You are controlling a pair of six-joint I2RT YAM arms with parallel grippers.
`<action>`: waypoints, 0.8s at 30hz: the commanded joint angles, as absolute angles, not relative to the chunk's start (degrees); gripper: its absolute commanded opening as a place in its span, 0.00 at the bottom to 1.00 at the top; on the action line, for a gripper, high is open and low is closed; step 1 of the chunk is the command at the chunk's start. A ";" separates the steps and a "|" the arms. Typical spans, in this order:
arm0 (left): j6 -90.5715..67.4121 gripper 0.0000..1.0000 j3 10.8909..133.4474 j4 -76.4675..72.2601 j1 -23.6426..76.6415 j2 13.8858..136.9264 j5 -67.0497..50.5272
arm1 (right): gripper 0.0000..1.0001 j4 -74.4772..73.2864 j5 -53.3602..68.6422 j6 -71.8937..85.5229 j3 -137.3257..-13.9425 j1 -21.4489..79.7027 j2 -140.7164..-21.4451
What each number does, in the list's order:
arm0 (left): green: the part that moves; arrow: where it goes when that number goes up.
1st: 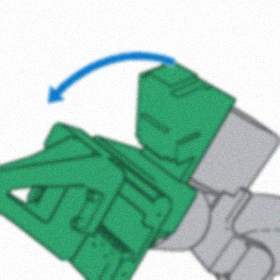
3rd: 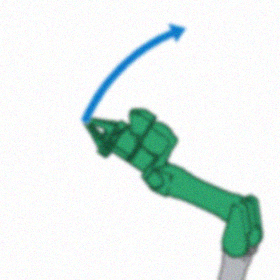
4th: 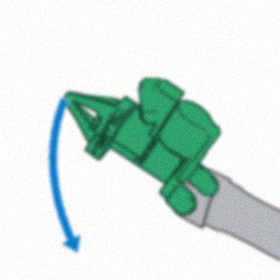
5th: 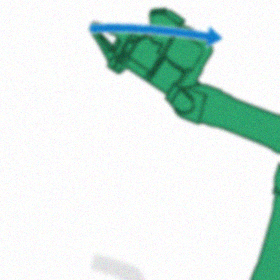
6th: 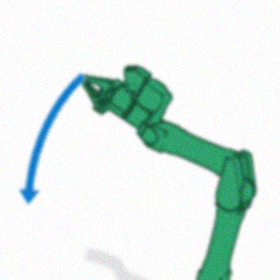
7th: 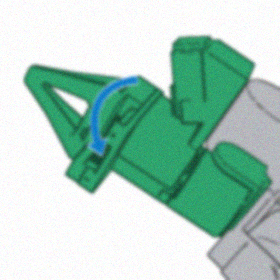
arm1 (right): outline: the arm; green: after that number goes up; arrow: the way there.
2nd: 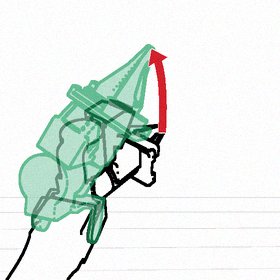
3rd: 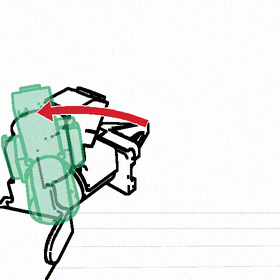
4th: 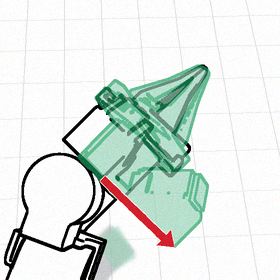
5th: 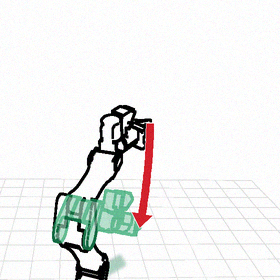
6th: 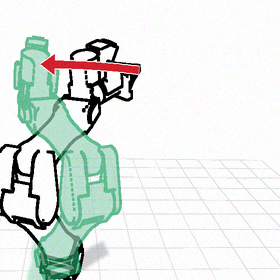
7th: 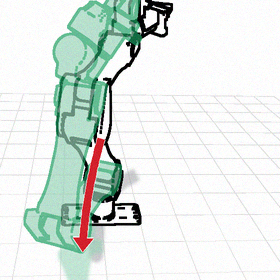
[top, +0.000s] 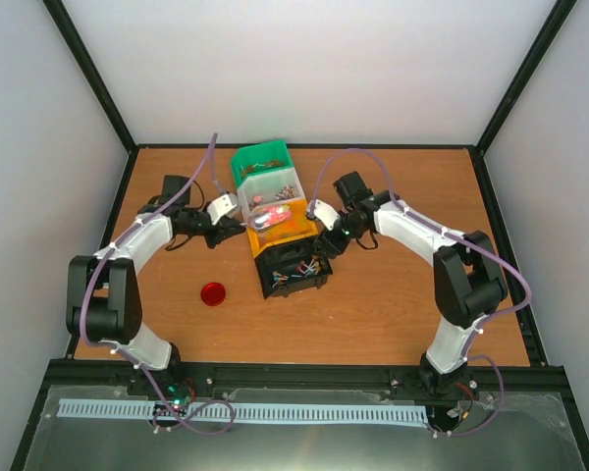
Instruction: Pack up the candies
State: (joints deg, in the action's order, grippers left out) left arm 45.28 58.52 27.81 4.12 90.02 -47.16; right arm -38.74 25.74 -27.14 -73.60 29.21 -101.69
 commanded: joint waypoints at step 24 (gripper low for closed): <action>39.73 0.01 82.03 39.99 13.24 92.30 -47.26 | 0.63 -37.03 34.01 -22.57 -79.40 18.89 -90.19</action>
